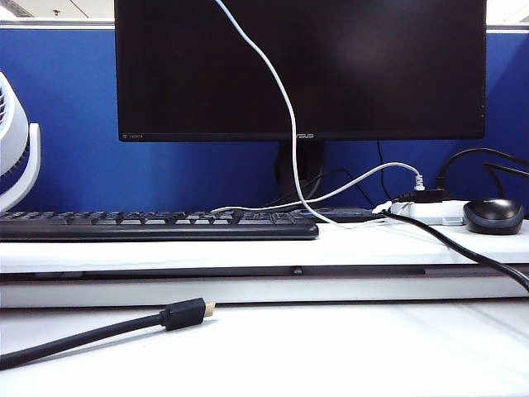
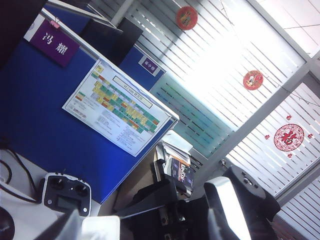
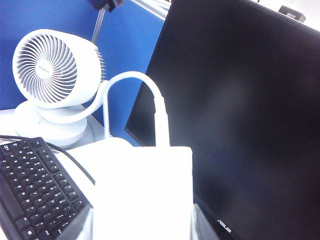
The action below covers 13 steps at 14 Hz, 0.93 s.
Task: Pick up the Type-C charging cable and the charging base, insert one end of the Type-C charger into the corresponding slot on the base, and finally place the plugged-in charger back on the table.
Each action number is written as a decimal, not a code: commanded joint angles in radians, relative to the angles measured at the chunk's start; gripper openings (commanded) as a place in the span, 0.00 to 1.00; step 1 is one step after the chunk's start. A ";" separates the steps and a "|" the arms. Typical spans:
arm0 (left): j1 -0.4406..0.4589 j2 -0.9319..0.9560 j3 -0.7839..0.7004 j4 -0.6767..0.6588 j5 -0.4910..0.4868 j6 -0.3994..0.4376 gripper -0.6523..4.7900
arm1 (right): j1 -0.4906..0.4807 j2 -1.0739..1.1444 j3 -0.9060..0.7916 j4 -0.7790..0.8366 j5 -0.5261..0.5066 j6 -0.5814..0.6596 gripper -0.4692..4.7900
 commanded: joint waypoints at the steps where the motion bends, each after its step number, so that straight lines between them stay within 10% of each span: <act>1: -0.001 -0.003 0.003 -0.158 0.001 0.128 0.75 | 0.001 -0.005 0.008 0.035 -0.002 0.007 0.09; 4: -0.018 -0.003 0.003 -0.334 -0.060 0.308 0.75 | 0.001 -0.005 0.008 0.042 0.001 0.008 0.09; 13: -0.018 -0.042 0.003 -0.345 -0.112 0.332 0.75 | -0.013 0.002 0.007 0.117 0.106 0.201 0.09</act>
